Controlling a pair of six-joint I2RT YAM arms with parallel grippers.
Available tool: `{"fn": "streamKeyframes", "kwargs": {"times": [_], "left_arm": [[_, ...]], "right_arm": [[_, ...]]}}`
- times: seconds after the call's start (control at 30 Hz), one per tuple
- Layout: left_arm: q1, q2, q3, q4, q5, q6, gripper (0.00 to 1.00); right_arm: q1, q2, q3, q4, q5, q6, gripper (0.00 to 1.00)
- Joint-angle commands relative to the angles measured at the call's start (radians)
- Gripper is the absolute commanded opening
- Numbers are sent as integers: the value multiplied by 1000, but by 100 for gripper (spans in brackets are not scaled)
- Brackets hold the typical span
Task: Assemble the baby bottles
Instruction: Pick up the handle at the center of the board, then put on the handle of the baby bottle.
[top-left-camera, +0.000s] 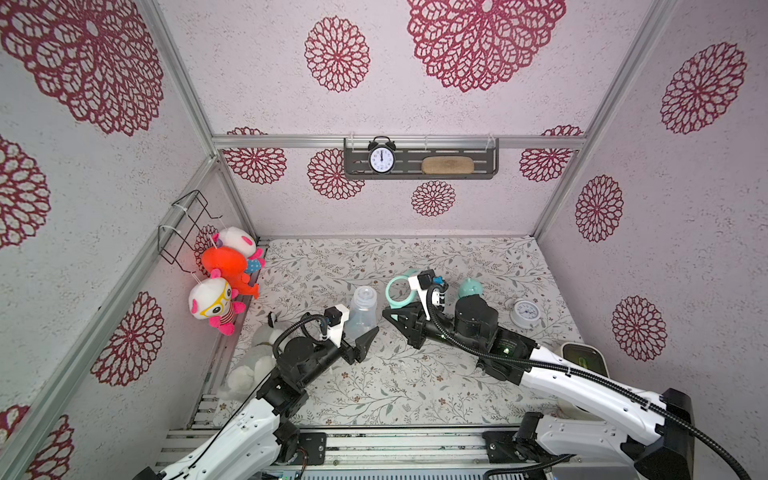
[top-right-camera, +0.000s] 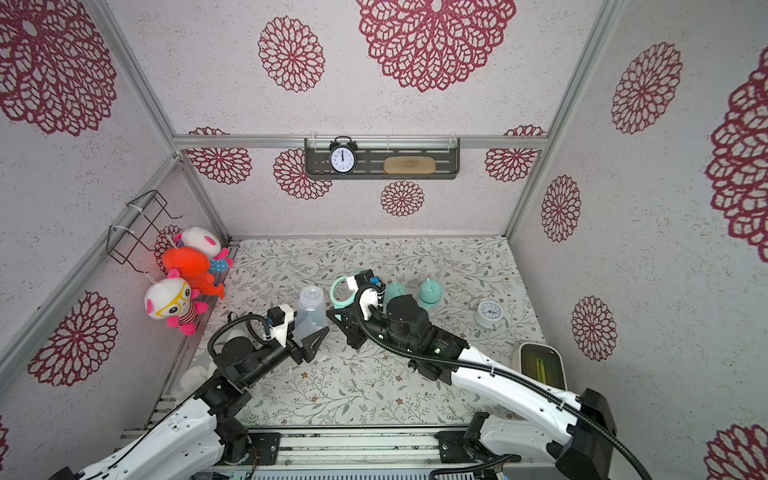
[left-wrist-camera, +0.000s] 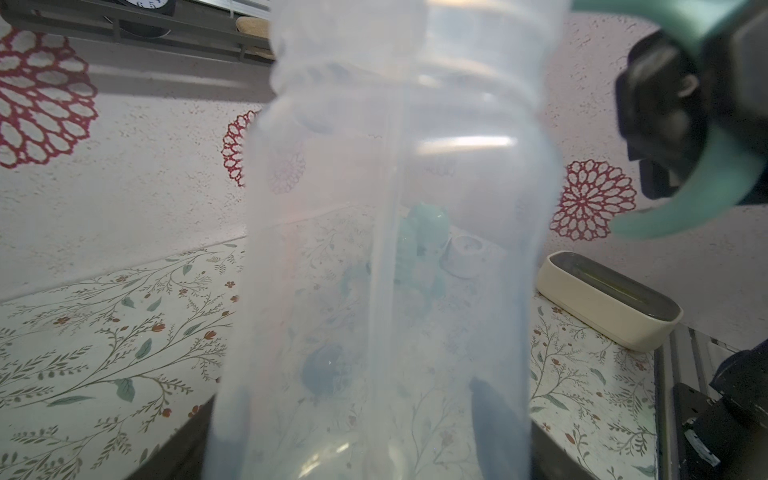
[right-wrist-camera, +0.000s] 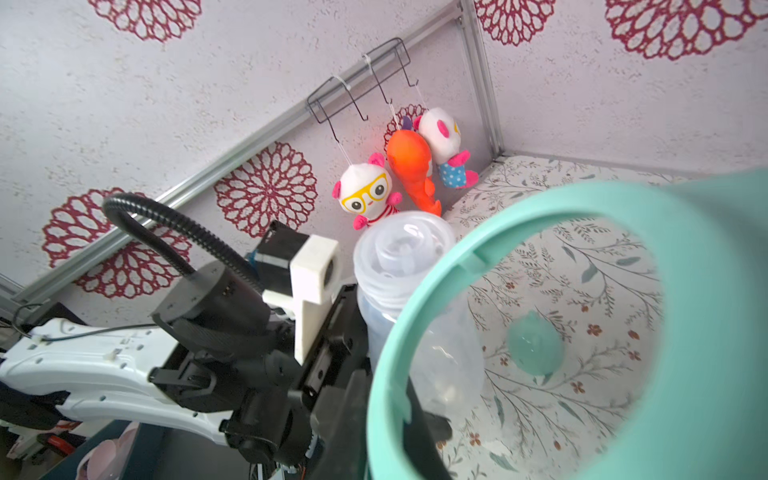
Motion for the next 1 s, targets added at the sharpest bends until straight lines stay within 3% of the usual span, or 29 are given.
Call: {"fn": "streamKeyframes", "kwargs": {"times": [0.0,0.33,0.97], "left_arm": [[5,11,13,103,36,7,0],[4,19,16,127,54,8,0],[4,27,19,152,36,17,0]], "right_arm": [[-4,38,50,134,-70,66,0],[-4,121,50,370,-148,202,0],[13,190,47,512,-205,359,0]]}}
